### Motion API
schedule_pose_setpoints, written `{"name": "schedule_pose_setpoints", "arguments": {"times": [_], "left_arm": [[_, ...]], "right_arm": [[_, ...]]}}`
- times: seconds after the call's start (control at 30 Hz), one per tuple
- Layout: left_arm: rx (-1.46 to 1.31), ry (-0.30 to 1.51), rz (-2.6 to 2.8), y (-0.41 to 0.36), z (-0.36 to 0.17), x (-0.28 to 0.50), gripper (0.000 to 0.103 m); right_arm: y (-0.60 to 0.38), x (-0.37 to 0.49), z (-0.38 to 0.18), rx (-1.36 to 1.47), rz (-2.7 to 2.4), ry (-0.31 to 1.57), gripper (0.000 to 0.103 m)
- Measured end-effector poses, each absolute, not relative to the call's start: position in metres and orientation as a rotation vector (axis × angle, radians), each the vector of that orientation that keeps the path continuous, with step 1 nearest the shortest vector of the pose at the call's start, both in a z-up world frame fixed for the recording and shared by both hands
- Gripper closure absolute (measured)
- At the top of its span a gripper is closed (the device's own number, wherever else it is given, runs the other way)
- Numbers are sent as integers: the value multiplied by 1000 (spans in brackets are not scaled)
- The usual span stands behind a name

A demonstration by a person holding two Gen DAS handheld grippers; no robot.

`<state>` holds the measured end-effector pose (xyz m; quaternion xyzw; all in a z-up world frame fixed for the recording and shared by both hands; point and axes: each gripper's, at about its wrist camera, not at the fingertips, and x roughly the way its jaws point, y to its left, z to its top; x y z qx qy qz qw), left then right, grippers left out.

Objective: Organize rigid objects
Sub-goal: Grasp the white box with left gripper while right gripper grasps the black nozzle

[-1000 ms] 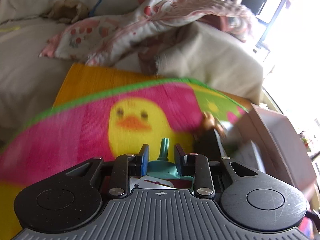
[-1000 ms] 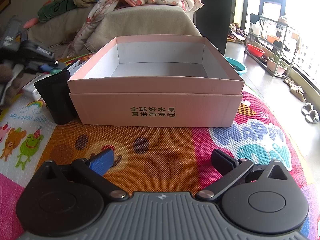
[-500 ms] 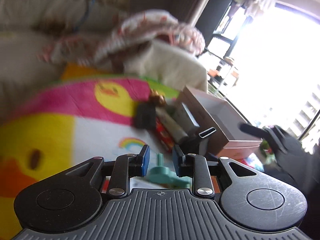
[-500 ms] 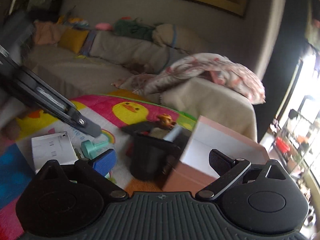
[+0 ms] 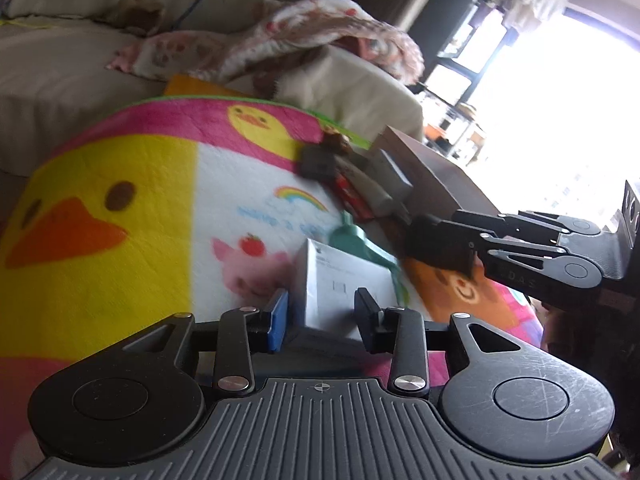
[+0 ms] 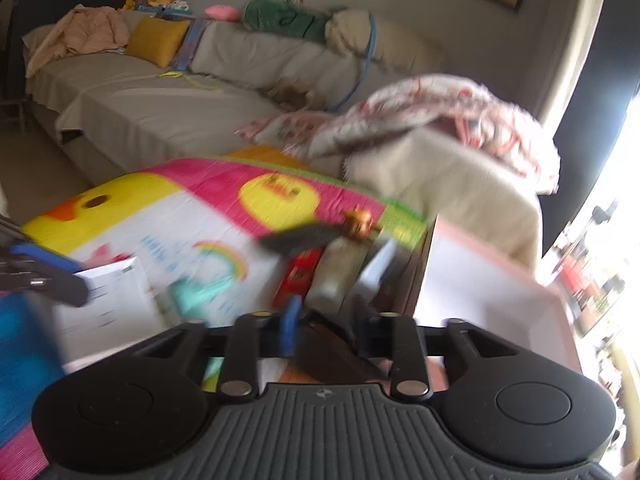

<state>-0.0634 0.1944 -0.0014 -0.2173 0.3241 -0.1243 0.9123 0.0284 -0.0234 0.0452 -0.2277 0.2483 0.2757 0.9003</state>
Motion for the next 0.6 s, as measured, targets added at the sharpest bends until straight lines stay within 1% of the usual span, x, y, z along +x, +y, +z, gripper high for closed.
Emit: {"name": "schedule_pose_setpoints", "arguments": {"times": [0.07,0.17,0.27,0.3,0.33,0.4,0.6], "left_arm": [[-426,683,-305,179,-3,-68,58],[-348,705,-366,154,-1,-76,58],[-193,711,-395,125,3,-85,58],[-141,710,-398,117,4,-87,58],[-106,710,-400,111,5,-89,57],[-78,711,-409,104,5,-91,57],[-134,723,-373,110,4,-91,59]], "right_arm": [[-36,16,45,-475,572,522,79],[-53,2,39,-478,564,540,79],[-68,-7,35,-454,566,551,78],[-72,-8,35,-436,570,560,68],[-75,-9,35,-415,572,569,45],[-80,-11,35,-360,573,556,21],[-63,6,27,-300,615,584,21]]}}
